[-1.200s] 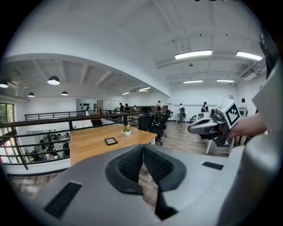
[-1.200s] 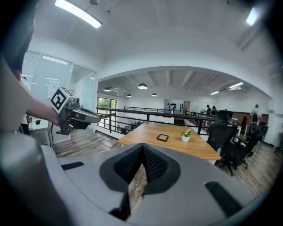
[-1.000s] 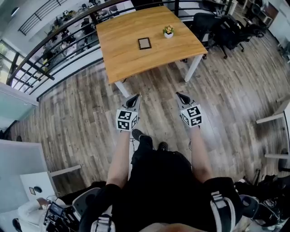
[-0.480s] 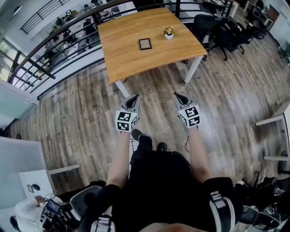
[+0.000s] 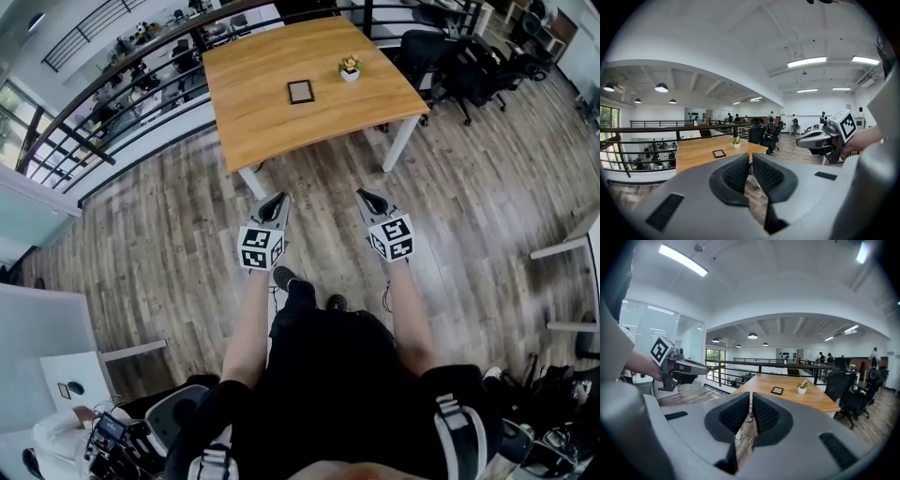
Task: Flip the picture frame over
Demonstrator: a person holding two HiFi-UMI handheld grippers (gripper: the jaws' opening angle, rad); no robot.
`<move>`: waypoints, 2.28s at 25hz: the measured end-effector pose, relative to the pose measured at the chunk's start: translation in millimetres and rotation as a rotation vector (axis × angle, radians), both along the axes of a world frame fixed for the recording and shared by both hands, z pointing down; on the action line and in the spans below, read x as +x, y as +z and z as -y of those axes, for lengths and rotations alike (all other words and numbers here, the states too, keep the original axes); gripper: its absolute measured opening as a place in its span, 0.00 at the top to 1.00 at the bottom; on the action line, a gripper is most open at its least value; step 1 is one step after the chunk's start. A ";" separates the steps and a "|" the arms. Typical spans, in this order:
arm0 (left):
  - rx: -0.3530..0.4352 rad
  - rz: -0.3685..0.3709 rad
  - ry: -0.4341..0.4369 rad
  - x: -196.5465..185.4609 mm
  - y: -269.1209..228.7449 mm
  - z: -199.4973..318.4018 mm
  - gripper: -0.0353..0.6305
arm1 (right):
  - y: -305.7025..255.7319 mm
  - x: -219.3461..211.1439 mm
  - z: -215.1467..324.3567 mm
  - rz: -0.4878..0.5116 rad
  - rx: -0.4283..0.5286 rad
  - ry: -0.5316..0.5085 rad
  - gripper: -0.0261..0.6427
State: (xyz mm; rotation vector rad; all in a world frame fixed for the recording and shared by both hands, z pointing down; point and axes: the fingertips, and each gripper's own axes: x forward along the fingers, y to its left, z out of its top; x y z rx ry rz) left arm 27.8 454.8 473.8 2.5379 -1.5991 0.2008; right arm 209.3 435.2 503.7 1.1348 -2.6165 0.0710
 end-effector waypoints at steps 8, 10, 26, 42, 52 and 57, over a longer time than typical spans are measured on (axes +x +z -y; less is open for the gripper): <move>-0.019 -0.008 -0.011 -5.1 9.6 -2.8 0.91 | 0.9 -2.7 2.2 0.004 0.002 0.008 0.82; -0.023 -0.016 -0.018 -6.6 13.4 -6.0 0.91 | -0.3 -4.8 1.4 0.000 0.005 0.001 0.78; -0.027 -0.046 -0.036 -24.4 18.7 -3.9 0.70 | 17.5 -22.9 10.7 0.057 -0.060 -0.002 0.47; -0.036 -0.020 -0.042 -30.4 21.9 21.0 0.64 | 19.9 -29.0 37.6 0.096 -0.103 0.000 0.48; -0.056 -0.018 -0.024 -58.6 22.5 65.2 0.64 | 24.3 -59.0 72.4 0.124 -0.134 0.011 0.50; -0.062 -0.022 0.000 -80.8 21.2 93.3 0.64 | 21.9 -78.3 97.1 0.119 -0.136 0.042 0.51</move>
